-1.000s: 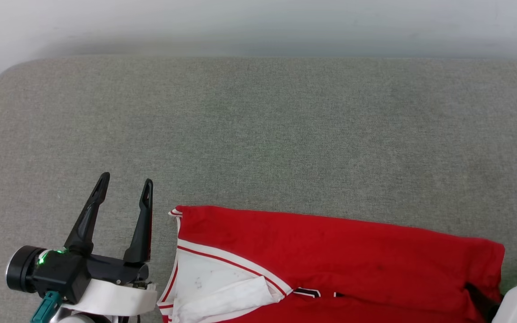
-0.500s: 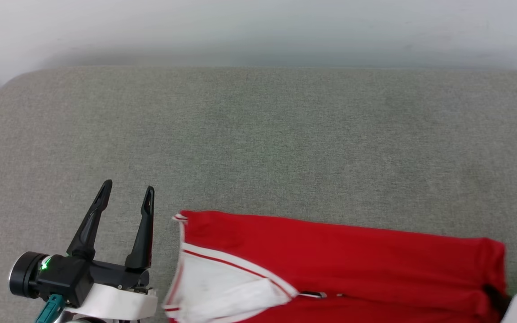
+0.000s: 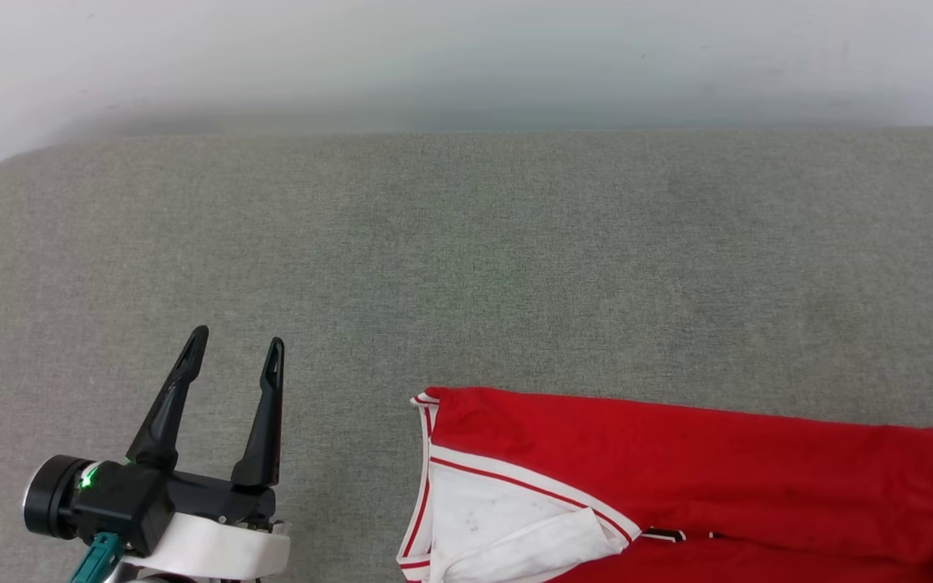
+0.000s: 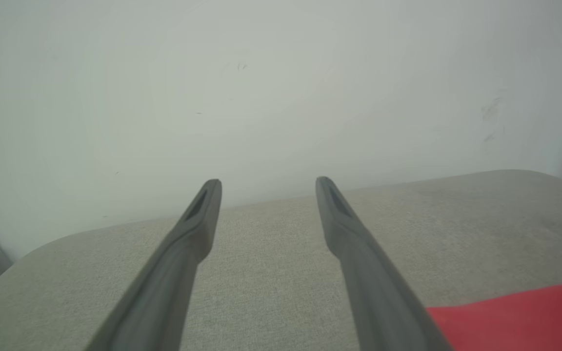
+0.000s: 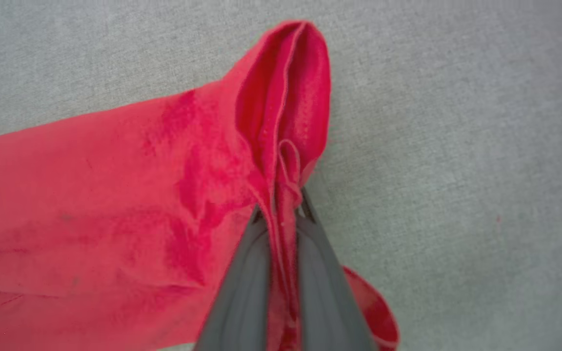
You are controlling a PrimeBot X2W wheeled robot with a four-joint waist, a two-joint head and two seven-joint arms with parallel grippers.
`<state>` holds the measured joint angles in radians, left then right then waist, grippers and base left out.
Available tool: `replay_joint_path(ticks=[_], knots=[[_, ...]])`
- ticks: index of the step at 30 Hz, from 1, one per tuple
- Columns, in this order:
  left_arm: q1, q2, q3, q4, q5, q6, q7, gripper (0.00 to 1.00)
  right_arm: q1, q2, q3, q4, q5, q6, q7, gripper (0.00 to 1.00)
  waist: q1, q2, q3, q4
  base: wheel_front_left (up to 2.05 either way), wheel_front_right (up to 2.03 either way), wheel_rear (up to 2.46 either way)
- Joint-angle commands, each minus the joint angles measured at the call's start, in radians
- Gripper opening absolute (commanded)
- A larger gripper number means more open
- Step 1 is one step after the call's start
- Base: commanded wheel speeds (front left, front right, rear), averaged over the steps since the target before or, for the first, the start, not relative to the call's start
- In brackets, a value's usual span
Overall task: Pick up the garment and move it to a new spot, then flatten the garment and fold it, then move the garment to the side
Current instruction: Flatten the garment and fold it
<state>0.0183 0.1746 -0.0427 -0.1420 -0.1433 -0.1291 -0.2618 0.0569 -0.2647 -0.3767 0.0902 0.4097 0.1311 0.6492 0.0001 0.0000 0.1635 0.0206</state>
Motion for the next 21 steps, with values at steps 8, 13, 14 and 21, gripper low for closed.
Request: replay_joint_path(ticks=[8, 13, 14, 21], knots=[[0.022, -0.011, -0.001, 0.005, 0.005, -0.002, -0.004, 1.0, 0.08, 0.045, 0.115, -0.181, 0.02, -0.001, 0.065, 0.0, -0.0001, 0.0, -0.035, 0.002, 0.0, 0.0, 0.0], [0.032, -0.007, -0.002, 0.014, 0.0, -0.002, -0.004, 1.0, 0.113, 0.092, 0.208, -0.286, 0.03, -0.001, 0.122, 0.0, -0.0001, 0.0, -0.053, 0.01, 0.0, 0.0, 0.0], [0.033, -0.007, -0.006, 0.016, 0.0, -0.002, -0.004, 1.0, 0.114, 0.107, 0.228, -0.301, 0.035, -0.001, 0.134, 0.0, -0.0001, 0.0, -0.057, 0.014, 0.0, 0.0, 0.0], [0.035, -0.005, -0.015, 0.018, 0.0, -0.001, -0.004, 1.0, 0.073, 0.175, 0.39, -0.359, 0.061, -0.001, 0.207, 0.0, -0.0001, 0.0, -0.07, 0.035, 0.0, 0.0, 0.0]])
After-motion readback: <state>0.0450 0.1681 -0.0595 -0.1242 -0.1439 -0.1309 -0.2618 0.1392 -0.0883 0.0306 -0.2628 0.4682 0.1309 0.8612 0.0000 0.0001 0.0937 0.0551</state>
